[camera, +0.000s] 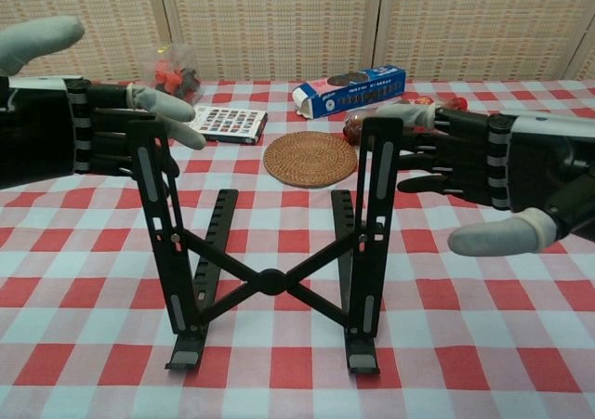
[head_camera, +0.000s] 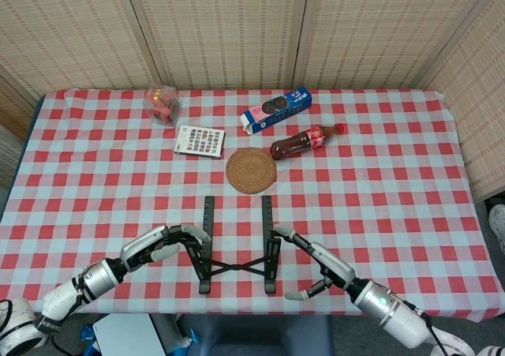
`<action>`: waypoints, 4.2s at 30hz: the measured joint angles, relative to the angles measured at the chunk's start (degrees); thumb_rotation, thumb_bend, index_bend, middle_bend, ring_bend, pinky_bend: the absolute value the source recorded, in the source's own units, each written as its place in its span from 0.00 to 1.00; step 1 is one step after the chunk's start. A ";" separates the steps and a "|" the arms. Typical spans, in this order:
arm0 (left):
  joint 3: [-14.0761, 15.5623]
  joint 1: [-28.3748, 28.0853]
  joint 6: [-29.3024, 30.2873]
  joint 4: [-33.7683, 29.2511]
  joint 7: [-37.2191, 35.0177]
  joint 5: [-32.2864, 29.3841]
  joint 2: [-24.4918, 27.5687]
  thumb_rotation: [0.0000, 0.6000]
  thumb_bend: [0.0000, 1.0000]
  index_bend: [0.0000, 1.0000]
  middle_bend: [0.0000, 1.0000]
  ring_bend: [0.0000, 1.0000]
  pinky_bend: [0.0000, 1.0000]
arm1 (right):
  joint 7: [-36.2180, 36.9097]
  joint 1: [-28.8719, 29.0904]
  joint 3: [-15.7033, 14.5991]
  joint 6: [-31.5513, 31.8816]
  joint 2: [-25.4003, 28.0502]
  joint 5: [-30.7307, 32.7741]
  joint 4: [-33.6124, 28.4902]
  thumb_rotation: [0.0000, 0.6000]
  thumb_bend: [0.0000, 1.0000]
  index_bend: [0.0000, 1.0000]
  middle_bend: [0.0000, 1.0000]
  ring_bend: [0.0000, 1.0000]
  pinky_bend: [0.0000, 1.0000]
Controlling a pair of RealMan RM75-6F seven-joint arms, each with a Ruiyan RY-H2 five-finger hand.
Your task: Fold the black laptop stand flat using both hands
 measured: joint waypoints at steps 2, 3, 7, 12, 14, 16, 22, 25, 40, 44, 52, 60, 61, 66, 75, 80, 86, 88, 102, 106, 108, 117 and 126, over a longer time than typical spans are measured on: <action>1.07 -0.08 0.91 -0.53 0.19 1.13 0.67 0.30 0.17 0.26 0.26 0.30 0.30 | -0.30 0.05 -0.44 0.29 0.32 -0.07 -0.24 1.00 0.00 0.00 0.07 0.00 0.00; 1.52 -0.11 1.29 -0.76 0.34 1.58 0.95 0.30 0.17 0.26 0.26 0.30 0.31 | -0.45 0.09 -0.60 0.38 0.40 -0.10 -0.30 1.00 0.00 0.00 0.07 0.00 0.00; 3.12 -0.25 2.68 -1.83 1.11 2.91 1.96 0.30 0.17 0.26 0.26 0.30 0.31 | -0.97 0.46 -1.02 0.39 0.36 0.26 -0.29 1.00 0.00 0.00 0.07 0.00 0.00; 4.33 -0.57 3.34 -2.98 2.52 3.26 2.63 0.29 0.17 0.26 0.26 0.30 0.31 | -0.88 1.31 -1.14 -0.35 -1.03 0.66 0.33 1.00 0.00 0.00 0.07 0.00 0.00; 4.78 -0.78 3.40 -3.32 3.12 3.35 2.76 0.29 0.17 0.26 0.26 0.30 0.31 | -0.73 1.69 -1.22 -0.74 -2.06 0.80 0.87 1.00 0.00 0.00 0.07 0.00 0.00; 5.19 -1.05 3.38 -3.55 3.51 3.41 2.90 0.30 0.17 0.26 0.26 0.30 0.31 | -0.45 2.09 -1.39 -1.17 -3.18 0.91 1.49 1.00 0.00 0.00 0.07 0.00 0.00; 5.81 -1.54 3.50 -3.84 3.97 2.75 3.10 0.30 0.17 0.26 0.26 0.30 0.31 | -0.15 3.00 -2.44 -2.28 -5.68 1.09 3.36 1.00 0.00 0.00 0.07 0.00 0.00; 6.04 -1.79 3.52 -3.87 4.05 2.46 3.09 0.30 0.17 0.26 0.26 0.30 0.31 | 0.13 3.25 -3.04 -2.78 -6.52 1.37 4.12 1.00 0.00 0.00 0.07 0.00 0.00; 6.76 -2.87 3.45 -4.24 4.51 1.42 3.22 0.30 0.17 0.26 0.26 0.30 0.31 | 2.26 3.17 -6.02 -2.99 -10.20 1.84 6.08 1.00 0.00 0.00 0.07 0.00 0.00; 6.89 -3.07 3.34 -4.26 4.64 1.17 3.08 0.30 0.17 0.26 0.26 0.30 0.31 | 3.16 3.22 -6.84 -3.04 -10.43 1.63 6.17 1.00 0.00 0.00 0.07 0.00 0.00; 7.12 -3.49 3.13 -4.40 4.98 1.00 3.03 0.30 0.17 0.26 0.26 0.30 0.31 | 3.33 3.24 -7.82 -2.67 -10.80 1.40 6.48 1.00 0.00 0.00 0.07 0.00 0.00; 7.54 -3.66 2.95 -4.47 6.29 1.01 3.16 0.40 0.17 0.26 0.26 0.30 0.31 | 3.25 3.46 -8.02 -2.13 -10.65 1.26 6.37 1.00 0.00 0.00 0.07 0.00 0.00; 7.48 -3.59 2.95 -4.38 6.73 0.81 3.14 0.44 0.17 0.26 0.26 0.30 0.31 | 3.14 3.47 -7.98 -1.90 -10.49 1.20 6.25 1.00 0.00 0.00 0.07 0.00 0.00; 6.91 -2.91 3.07 -3.72 11.12 -0.34 2.98 0.60 0.17 0.25 0.26 0.30 0.31 | 2.83 3.37 -7.70 -0.39 -9.37 1.00 5.14 1.00 0.00 0.00 0.07 0.00 0.00; 5.70 -1.27 3.32 -1.25 22.42 -1.36 1.41 0.95 0.17 0.22 0.26 0.27 0.31 | 0.07 3.32 -6.30 2.79 -5.01 0.53 2.30 1.00 0.00 0.00 0.07 0.00 0.00; 4.80 -0.45 2.18 -0.67 31.26 -2.66 -0.23 1.00 0.17 0.23 0.26 0.27 0.31 | -1.55 3.68 -4.62 3.87 -1.47 1.36 0.19 1.00 0.00 0.00 0.07 0.00 0.00; 3.07 0.79 0.24 -0.21 43.99 -6.05 -3.39 1.00 0.17 0.28 0.26 0.27 0.31 | -2.42 4.02 -3.07 4.22 1.03 2.78 -1.16 1.00 0.00 0.00 0.07 0.00 0.00; 2.50 1.15 -0.48 -0.16 47.80 -7.27 -4.48 1.00 0.17 0.30 0.26 0.27 0.31 | -2.53 4.07 -2.84 4.02 1.54 3.16 -1.29 1.00 0.00 0.00 0.07 0.00 0.00; -1.27 3.51 -4.17 0.33 65.40 -15.38 -12.91 1.00 0.17 0.40 0.26 0.27 0.31 | -1.84 3.48 -2.88 2.77 1.76 3.99 -0.29 1.00 0.00 0.00 0.07 0.00 0.00; -1.66 4.12 -4.48 0.27 68.49 -16.59 -14.42 1.00 0.17 0.41 0.26 0.27 0.31 | -1.65 3.28 -2.87 2.74 1.68 3.91 -0.11 1.00 0.00 0.00 0.07 0.00 0.00; -1.83 4.32 -4.78 0.05 69.36 -17.15 -14.83 1.00 0.17 0.42 0.26 0.27 0.31 | -1.56 3.25 -2.86 2.70 1.65 3.89 -0.05 1.00 0.00 0.00 0.07 0.00 0.00; -2.29 5.68 -5.51 -1.22 73.50 -20.56 -15.57 0.98 0.17 0.46 0.26 0.27 0.31 | -0.57 2.75 -2.94 2.98 1.35 3.45 0.70 1.00 0.00 0.00 0.07 0.00 0.00; -2.82 7.04 -5.89 -2.70 74.43 -22.73 -15.41 0.86 0.23 0.50 0.26 0.28 0.31 | -0.04 2.45 -2.89 3.30 1.25 3.08 1.08 1.00 0.00 0.00 0.07 0.00 0.00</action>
